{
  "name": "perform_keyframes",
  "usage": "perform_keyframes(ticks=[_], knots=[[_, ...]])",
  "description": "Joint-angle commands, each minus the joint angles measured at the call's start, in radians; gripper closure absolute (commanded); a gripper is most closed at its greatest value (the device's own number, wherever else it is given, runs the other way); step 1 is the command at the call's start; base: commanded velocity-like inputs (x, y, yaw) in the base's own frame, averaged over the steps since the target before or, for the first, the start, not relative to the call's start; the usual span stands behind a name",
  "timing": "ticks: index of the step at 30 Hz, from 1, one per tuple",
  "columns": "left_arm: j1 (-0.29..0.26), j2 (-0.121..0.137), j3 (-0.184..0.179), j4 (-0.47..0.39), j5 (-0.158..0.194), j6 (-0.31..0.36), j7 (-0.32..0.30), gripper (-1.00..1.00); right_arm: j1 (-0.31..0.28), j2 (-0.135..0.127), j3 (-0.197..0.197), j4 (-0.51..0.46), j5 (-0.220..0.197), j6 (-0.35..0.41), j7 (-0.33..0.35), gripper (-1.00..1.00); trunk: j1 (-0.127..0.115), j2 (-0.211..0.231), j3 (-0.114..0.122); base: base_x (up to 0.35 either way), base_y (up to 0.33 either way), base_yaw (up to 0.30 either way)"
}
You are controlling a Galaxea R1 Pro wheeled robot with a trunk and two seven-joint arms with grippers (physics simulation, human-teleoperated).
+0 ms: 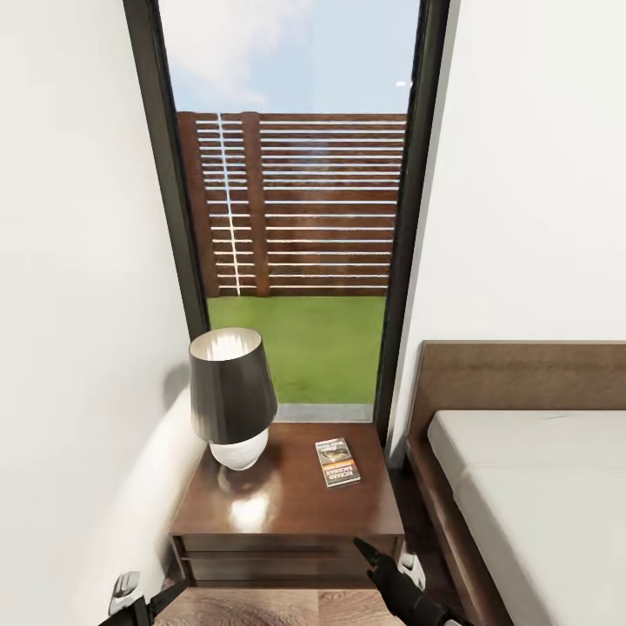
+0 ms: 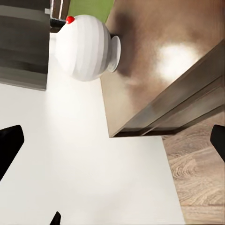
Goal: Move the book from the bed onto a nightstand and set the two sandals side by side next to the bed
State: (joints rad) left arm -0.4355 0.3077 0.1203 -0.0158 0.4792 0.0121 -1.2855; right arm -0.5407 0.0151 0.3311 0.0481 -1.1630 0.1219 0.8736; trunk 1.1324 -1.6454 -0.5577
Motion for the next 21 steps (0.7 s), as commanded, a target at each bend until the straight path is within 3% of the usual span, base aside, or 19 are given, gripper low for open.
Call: perform_keyframes(ticks=[1, 21], knots=[[0.001, 0.000, 0.008, 0.000, -0.009, 0.001, 0.001, -1.00, 0.001, 0.000, 0.004, 0.004, -0.011, 0.008, 0.006, -1.00, 0.000, -0.001, -0.001, 0.000, 0.000, 0.000], [0.043, 0.006, 0.009, 0.000, -0.020, -0.046, 0.054, -1.00, 0.081, -0.004, 0.003, 0.004, -0.007, -0.051, 0.001, -1.00, 0.000, -0.001, -0.001, 0.000, 0.000, 0.000]])
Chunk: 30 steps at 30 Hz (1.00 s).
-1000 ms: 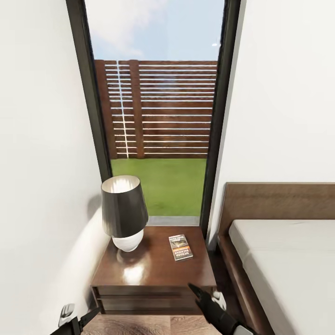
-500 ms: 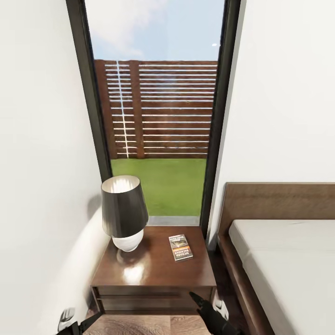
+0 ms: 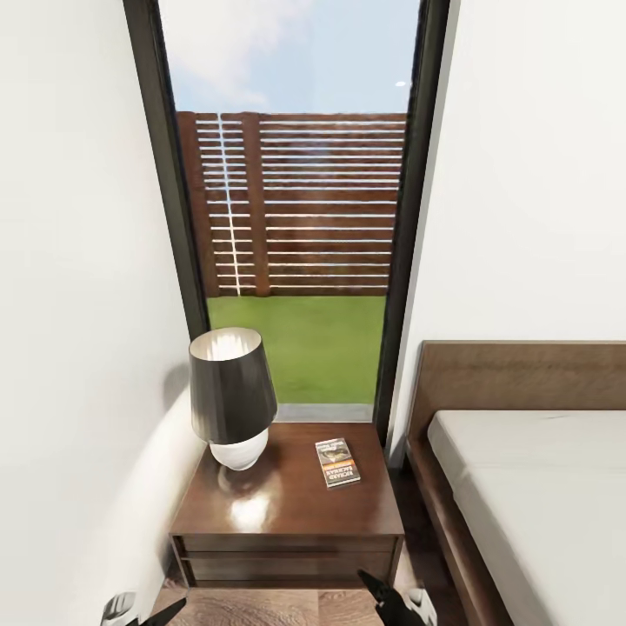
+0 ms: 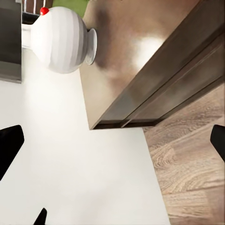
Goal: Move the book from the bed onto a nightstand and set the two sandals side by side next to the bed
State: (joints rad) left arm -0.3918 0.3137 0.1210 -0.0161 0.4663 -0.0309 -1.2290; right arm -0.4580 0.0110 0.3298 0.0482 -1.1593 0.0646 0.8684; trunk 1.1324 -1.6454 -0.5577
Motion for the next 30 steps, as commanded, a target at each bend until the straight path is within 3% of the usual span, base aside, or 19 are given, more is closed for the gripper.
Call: perform_keyframes(ticks=[1, 19, 23, 24, 30], knots=[[0.001, 0.002, 0.008, 0.001, -0.008, -0.004, 0.002, -1.00, 0.000, 0.000, 0.005, 0.004, -0.010, 0.005, 0.006, -1.00, 0.000, -0.001, -0.001, 0.000, 0.000, 0.000], [0.019, 0.015, 0.007, 0.001, -0.010, -0.010, 0.064, -1.00, 0.046, -0.013, 0.005, 0.004, -0.008, -0.005, 0.000, -1.00, 0.000, -0.001, -0.001, 0.000, 0.000, 0.000], [0.026, 0.015, 0.006, 0.001, -0.030, -0.024, 0.066, -1.00, 0.057, -0.015, 0.005, 0.004, -0.008, -0.005, -0.001, -1.00, 0.000, -0.001, -0.001, 0.000, 0.000, 0.000], [0.034, 0.014, 0.007, 0.001, -0.049, -0.035, 0.068, -1.00, 0.062, -0.015, 0.006, 0.004, -0.008, -0.006, -0.002, -1.00, 0.000, -0.001, -0.001, 0.000, 0.000, 0.000], [0.047, 0.010, 0.006, 0.001, -0.068, -0.044, 0.083, -1.00, 0.075, -0.015, 0.006, 0.004, -0.008, -0.008, -0.004, -1.00, 0.000, -0.001, -0.001, 0.000, 0.000, 0.000]])
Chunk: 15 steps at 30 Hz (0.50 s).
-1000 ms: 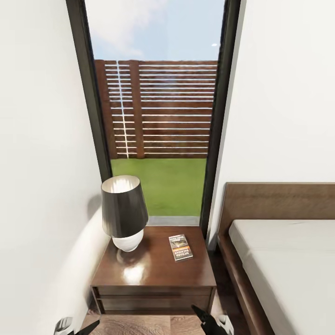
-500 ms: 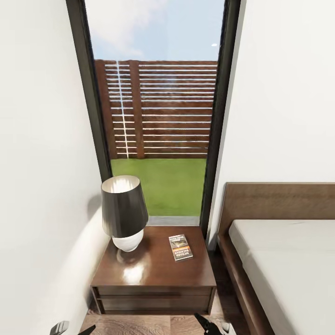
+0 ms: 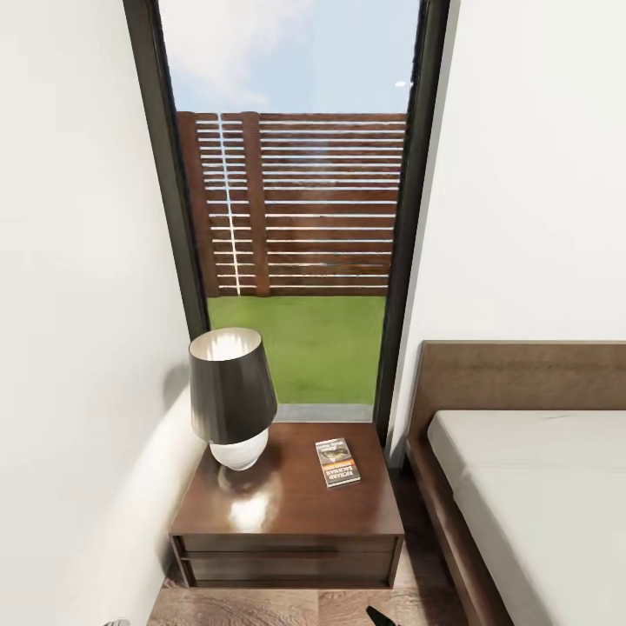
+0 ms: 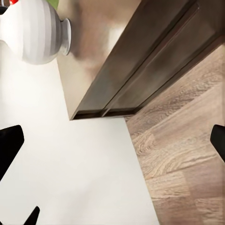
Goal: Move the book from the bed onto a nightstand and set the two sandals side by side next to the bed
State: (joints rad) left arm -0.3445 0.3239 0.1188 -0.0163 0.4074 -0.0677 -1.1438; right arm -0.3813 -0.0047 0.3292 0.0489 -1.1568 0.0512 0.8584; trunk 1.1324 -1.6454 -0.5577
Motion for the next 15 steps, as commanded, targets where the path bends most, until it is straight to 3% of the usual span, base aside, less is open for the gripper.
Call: perform_keyframes(ticks=[1, 15], knots=[[0.002, -0.001, 0.009, 0.001, -0.010, -0.008, 0.003, -1.00, 0.002, 0.000, 0.006, 0.003, -0.011, 0.004, 0.006, -1.00, 0.000, -0.001, -0.001, 0.000, 0.000, 0.000], [0.039, 0.006, 0.010, 0.001, -0.021, -0.015, 0.064, -1.00, 0.042, -0.009, 0.006, 0.005, -0.011, -0.025, -0.018, -1.00, 0.000, -0.001, -0.001, 0.000, 0.000, 0.000]])
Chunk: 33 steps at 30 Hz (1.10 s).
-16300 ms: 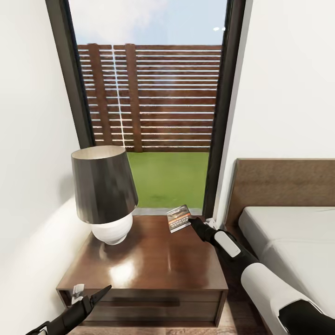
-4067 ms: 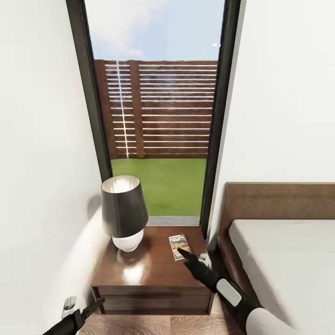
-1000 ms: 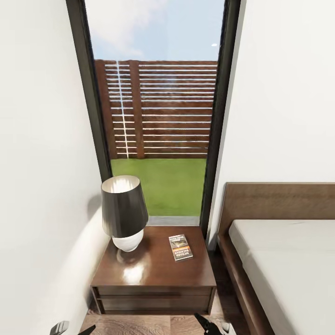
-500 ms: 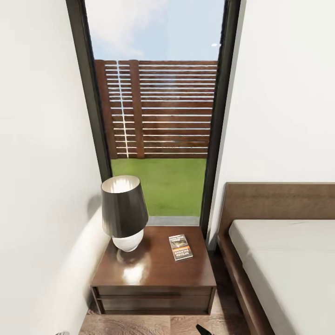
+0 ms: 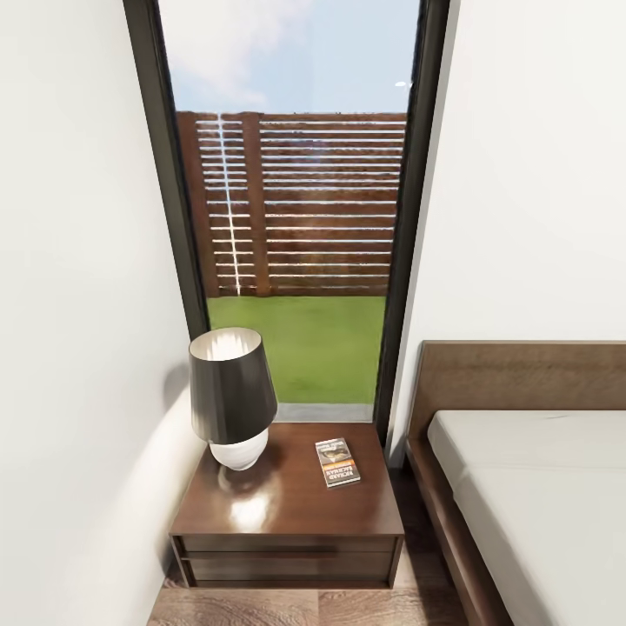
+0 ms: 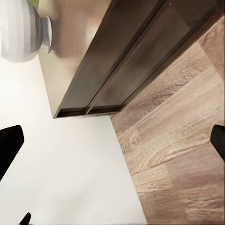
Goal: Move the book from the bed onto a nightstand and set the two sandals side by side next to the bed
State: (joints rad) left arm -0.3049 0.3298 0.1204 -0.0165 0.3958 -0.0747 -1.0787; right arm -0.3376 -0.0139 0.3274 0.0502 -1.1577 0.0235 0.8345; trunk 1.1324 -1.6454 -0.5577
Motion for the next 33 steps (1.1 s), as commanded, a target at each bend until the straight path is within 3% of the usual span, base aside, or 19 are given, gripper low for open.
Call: perform_keyframes(ticks=[1, 10, 20, 33], knots=[[-0.001, 0.000, 0.008, 0.001, -0.009, -0.008, -0.001, -1.00, -0.001, 0.000, 0.007, 0.003, -0.010, 0.002, 0.006, -1.00, 0.000, -0.001, -0.001, 0.000, 0.000, 0.000], [0.022, 0.001, 0.008, 0.001, -0.013, -0.037, 0.087, -1.00, 0.033, -0.007, 0.008, 0.004, -0.010, -0.006, -0.023, -1.00, 0.000, -0.001, -0.001, 0.000, 0.000, 0.000], [0.043, 0.008, 0.008, 0.001, -0.013, -0.050, 0.146, -1.00, 0.064, -0.007, 0.008, 0.004, -0.010, -0.039, -0.062, -1.00, 0.000, -0.001, -0.001, 0.000, 0.000, 0.000], [0.050, 0.013, 0.008, 0.001, -0.013, -0.052, 0.199, -1.00, 0.083, -0.006, 0.010, 0.004, -0.008, -0.050, -0.177, -1.00, 0.000, -0.001, -0.001, 0.000, 0.000, 0.000]])
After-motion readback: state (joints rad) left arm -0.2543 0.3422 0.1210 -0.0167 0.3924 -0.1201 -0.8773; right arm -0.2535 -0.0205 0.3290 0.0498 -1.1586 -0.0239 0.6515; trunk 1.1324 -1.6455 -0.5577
